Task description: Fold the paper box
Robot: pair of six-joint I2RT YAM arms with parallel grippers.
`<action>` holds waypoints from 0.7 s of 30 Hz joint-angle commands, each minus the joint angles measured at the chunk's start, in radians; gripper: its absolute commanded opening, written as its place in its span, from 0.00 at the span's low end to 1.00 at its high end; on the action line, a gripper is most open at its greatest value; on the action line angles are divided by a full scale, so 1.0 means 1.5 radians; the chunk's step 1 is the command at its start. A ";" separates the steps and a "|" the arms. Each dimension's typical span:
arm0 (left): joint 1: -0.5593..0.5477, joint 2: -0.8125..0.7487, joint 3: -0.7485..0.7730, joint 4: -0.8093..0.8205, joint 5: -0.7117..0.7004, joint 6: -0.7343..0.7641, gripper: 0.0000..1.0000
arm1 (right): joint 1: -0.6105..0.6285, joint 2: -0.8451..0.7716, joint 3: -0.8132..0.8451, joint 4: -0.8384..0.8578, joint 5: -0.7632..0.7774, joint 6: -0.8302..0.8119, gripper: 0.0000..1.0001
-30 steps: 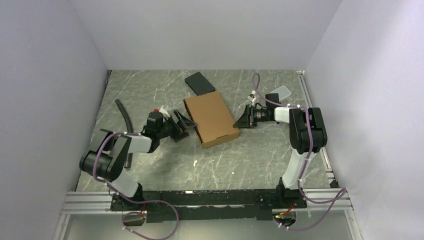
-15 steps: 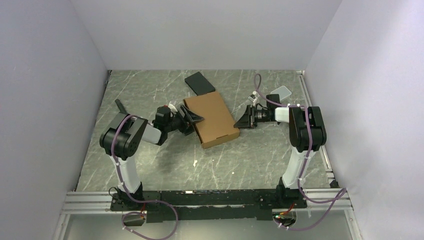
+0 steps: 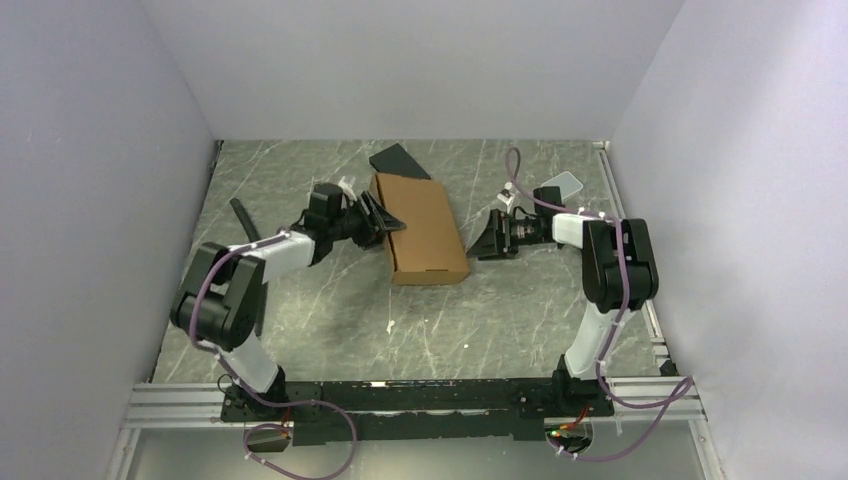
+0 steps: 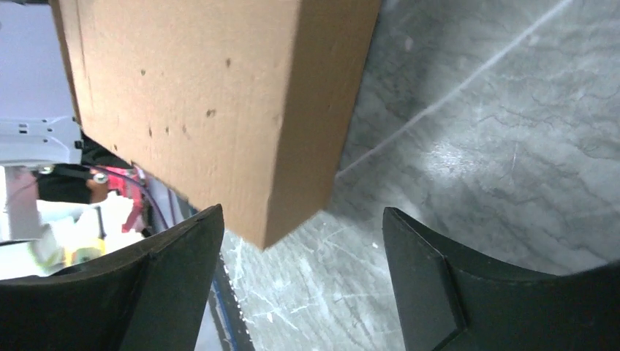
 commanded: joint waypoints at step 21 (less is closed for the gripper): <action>-0.341 0.279 0.918 -1.069 -0.801 0.817 0.46 | -0.123 -0.220 0.001 -0.037 -0.018 -0.083 0.85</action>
